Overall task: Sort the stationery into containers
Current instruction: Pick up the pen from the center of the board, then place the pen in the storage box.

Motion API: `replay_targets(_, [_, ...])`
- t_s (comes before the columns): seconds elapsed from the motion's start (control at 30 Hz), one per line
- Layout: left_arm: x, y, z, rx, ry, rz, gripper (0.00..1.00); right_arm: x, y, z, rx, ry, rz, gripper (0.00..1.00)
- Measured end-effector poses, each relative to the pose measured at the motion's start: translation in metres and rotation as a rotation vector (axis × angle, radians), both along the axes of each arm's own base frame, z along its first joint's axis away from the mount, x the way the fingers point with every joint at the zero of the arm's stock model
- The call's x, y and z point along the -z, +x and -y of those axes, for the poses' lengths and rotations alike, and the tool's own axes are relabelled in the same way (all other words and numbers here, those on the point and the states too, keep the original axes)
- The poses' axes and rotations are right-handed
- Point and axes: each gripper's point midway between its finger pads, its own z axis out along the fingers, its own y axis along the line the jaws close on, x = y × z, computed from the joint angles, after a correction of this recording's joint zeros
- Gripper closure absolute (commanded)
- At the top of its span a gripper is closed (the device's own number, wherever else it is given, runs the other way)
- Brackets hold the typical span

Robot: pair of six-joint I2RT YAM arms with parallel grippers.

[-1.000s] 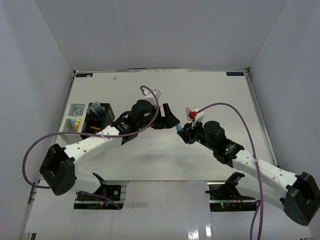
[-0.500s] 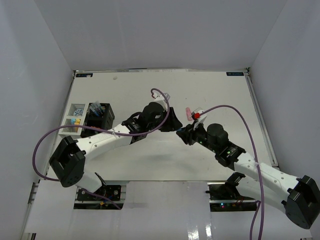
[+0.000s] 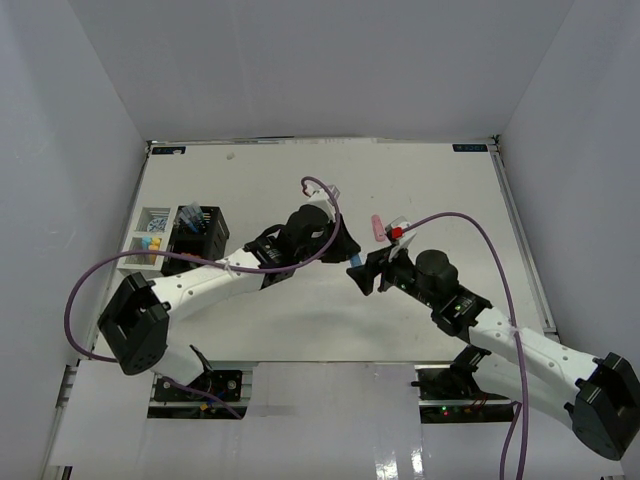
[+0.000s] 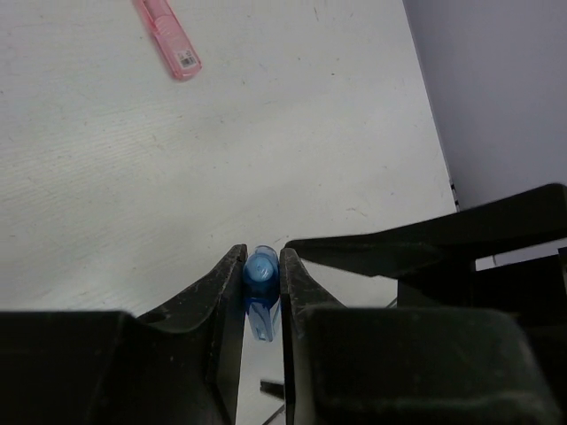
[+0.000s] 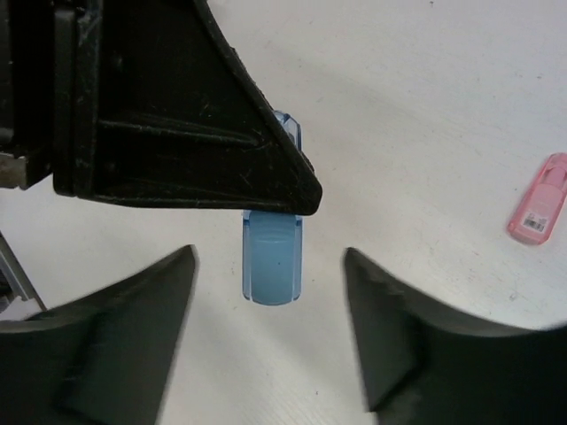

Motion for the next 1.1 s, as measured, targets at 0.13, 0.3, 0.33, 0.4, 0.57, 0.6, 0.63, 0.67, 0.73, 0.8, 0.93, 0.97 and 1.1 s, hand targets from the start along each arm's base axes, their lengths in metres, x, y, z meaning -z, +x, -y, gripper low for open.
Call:
replay_targets(0.13, [-0.001,0.007,-0.013,-0.054,0.045,0.033,0.85,-0.006,0.001,0.002,0.011,0.008,0.021,0.06])
replay_targets(0.3, [-0.009,0.016,-0.043,-0.159,0.125,0.090,0.87,-0.011,0.004,0.008,0.043,0.010,0.041,0.10])
replay_targets(0.33, [-0.011,0.020,-0.052,-0.192,0.150,0.107,0.87,-0.011,0.005,0.010,0.051,0.007,0.042,0.10])
replay_targets(0.4, [-0.017,0.024,-0.073,-0.251,0.194,0.137,0.87,-0.010,0.006,0.013,0.065,-0.004,0.045,0.10])
replay_targets(0.57, [-0.051,0.042,-0.151,-0.470,0.267,0.222,0.86,0.006,0.006,0.022,0.095,-0.046,0.039,0.10])
replay_targets(0.6, [-0.060,0.045,-0.170,-0.521,0.272,0.237,0.85,0.009,0.006,0.024,0.100,-0.055,0.034,0.10])
replay_targets(0.63, [-0.067,0.049,-0.192,-0.579,0.278,0.251,0.85,0.013,0.006,0.025,0.104,-0.064,0.030,0.10])
replay_targets(0.67, [-0.075,0.052,-0.219,-0.650,0.288,0.265,0.85,0.016,0.005,0.026,0.105,-0.072,0.025,0.10])
replay_targets(0.73, [-0.087,0.052,-0.267,-0.780,0.314,0.290,0.84,0.019,0.005,0.028,0.107,-0.082,0.020,0.10])
replay_targets(0.8, [-0.097,0.048,-0.307,-0.888,0.348,0.310,0.84,0.020,0.005,0.028,0.108,-0.086,0.022,0.10])
replay_targets(0.93, [-0.099,0.042,-0.357,-1.015,0.438,0.314,0.82,0.022,0.006,0.029,0.112,-0.096,0.023,0.10])
replay_targets(0.97, [-0.094,0.042,-0.367,-1.036,0.467,0.304,0.82,0.023,0.006,0.030,0.113,-0.099,0.023,0.10])
replay_targets(1.1, [-0.055,0.039,-0.397,-1.068,0.590,0.221,0.82,0.030,0.005,0.033,0.122,-0.115,0.014,0.10])
